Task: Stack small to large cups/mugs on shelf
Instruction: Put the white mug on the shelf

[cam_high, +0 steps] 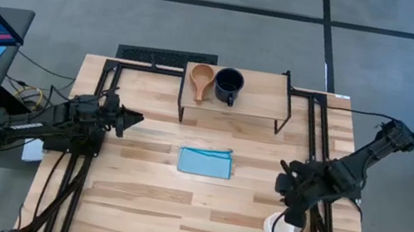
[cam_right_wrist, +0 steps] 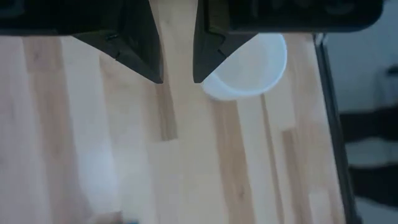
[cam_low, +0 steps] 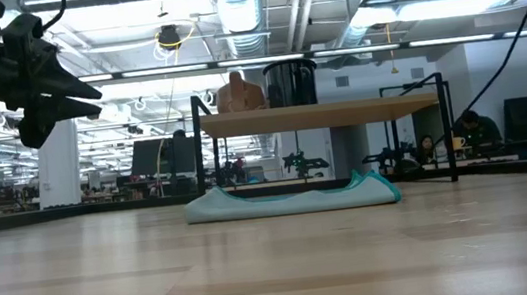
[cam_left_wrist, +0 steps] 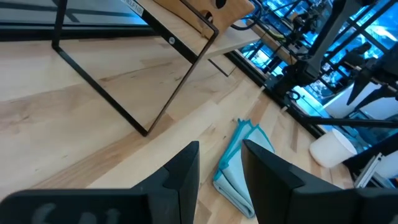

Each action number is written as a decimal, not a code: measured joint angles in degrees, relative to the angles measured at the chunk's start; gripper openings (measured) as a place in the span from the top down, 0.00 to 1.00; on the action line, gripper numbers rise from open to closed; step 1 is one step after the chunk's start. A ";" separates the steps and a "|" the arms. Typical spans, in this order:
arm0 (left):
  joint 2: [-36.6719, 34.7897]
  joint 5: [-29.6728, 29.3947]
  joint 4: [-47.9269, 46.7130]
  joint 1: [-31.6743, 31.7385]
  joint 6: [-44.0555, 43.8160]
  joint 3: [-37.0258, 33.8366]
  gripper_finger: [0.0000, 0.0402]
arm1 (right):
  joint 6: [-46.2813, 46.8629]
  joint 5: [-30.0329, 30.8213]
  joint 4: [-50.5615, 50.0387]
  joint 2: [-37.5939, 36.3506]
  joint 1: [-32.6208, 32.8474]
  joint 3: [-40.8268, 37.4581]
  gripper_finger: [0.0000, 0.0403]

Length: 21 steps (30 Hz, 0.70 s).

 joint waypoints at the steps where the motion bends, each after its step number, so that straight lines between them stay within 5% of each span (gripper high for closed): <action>1: -0.02 0.00 0.01 0.01 0.00 0.00 0.73 | -0.90 -0.42 -0.25 0.36 0.37 0.01 0.73; 11: -0.01 -0.02 0.03 0.02 0.00 0.00 0.73 | -9.87 -0.39 -0.87 5.48 2.47 0.00 0.58; 21: -0.02 -0.03 -0.67 0.02 0.00 0.00 0.73 | -1.20 -1.84 -0.27 11.74 2.32 0.00 0.45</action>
